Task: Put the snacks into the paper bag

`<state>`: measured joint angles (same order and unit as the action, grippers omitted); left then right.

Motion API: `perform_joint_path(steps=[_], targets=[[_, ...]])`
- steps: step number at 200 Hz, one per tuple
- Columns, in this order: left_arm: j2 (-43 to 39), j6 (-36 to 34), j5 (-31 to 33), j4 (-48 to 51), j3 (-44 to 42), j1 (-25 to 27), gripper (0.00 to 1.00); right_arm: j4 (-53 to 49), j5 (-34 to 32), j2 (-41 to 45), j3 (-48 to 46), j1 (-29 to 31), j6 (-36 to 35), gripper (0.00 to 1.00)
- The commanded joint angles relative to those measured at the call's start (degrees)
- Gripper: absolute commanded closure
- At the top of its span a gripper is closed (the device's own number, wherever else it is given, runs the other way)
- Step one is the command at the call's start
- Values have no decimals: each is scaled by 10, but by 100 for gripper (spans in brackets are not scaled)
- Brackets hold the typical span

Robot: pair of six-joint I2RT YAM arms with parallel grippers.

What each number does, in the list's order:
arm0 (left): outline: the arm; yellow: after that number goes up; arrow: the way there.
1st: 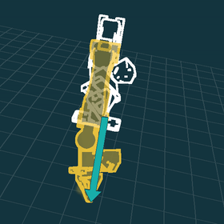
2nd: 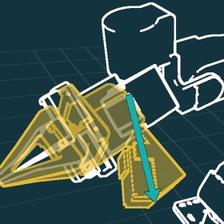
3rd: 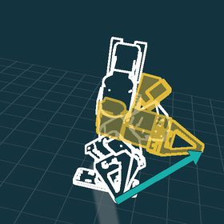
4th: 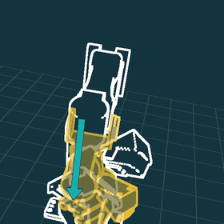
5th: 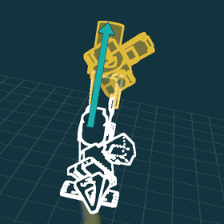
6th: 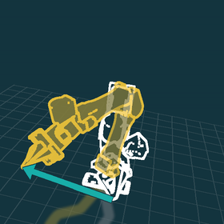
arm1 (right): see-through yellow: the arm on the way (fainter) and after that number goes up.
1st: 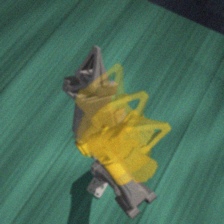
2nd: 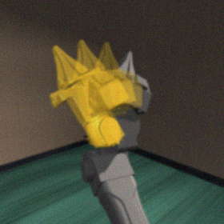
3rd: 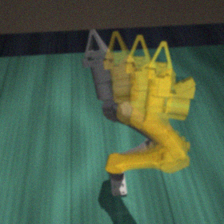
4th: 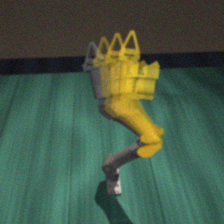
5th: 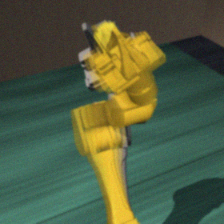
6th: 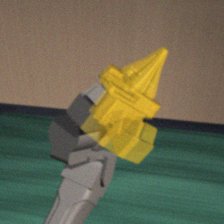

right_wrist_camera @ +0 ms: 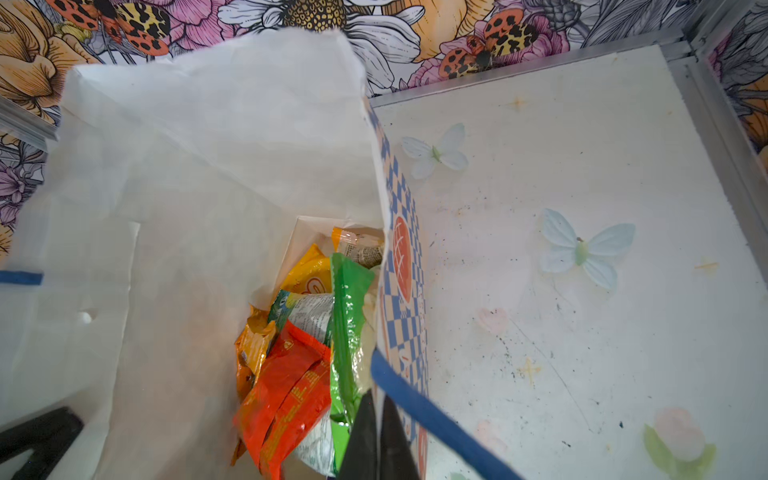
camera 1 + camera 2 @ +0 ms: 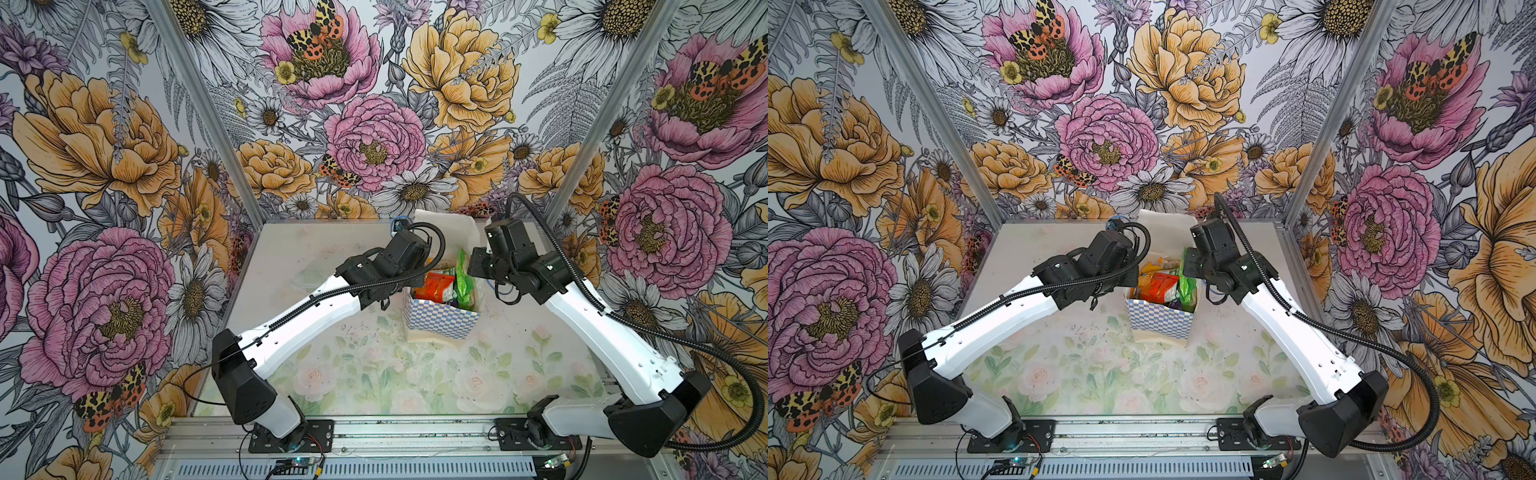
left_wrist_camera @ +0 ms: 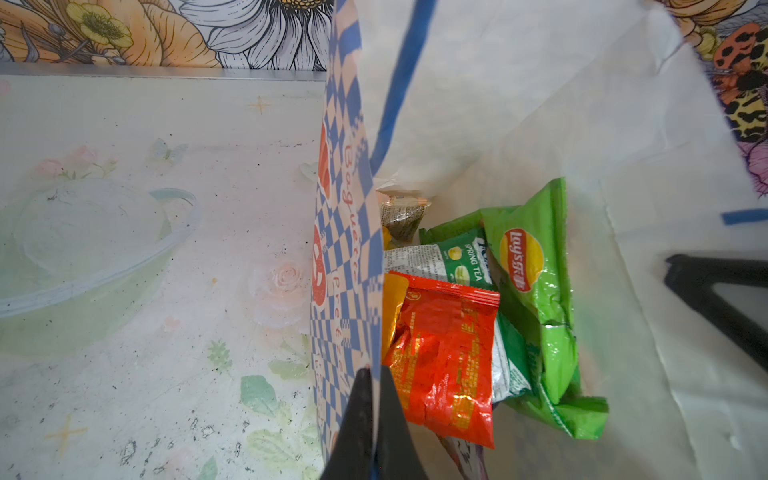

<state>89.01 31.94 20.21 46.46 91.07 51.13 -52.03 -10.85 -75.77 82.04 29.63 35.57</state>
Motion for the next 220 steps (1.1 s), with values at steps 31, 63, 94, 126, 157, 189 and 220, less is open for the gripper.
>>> perform_joint_path(steps=[31, 63, 94, 126, 157, 189, 220], targets=[[-12, 31, 33, -79, -36, 11, 98, 96, 39, -5, -19, -2, 10, 100], [-36, 24, 42, -81, -52, -1, 80, 96, 55, -20, 0, -9, -2, 89], [-73, 10, 20, -111, -88, -19, 56, 96, 70, -25, 8, -14, -8, 73], [-97, -2, 24, -111, -99, -28, 41, 95, 57, -20, 11, -14, -7, 63], [-112, -6, 40, -90, -101, -38, 26, 88, 53, -15, 23, -13, -11, 54], [-128, -23, 45, -78, -101, -39, 7, 76, 51, -14, 35, -14, -14, 48], [-149, -41, 35, -68, -97, -37, 1, 72, 56, -6, 45, -13, -19, 40]])
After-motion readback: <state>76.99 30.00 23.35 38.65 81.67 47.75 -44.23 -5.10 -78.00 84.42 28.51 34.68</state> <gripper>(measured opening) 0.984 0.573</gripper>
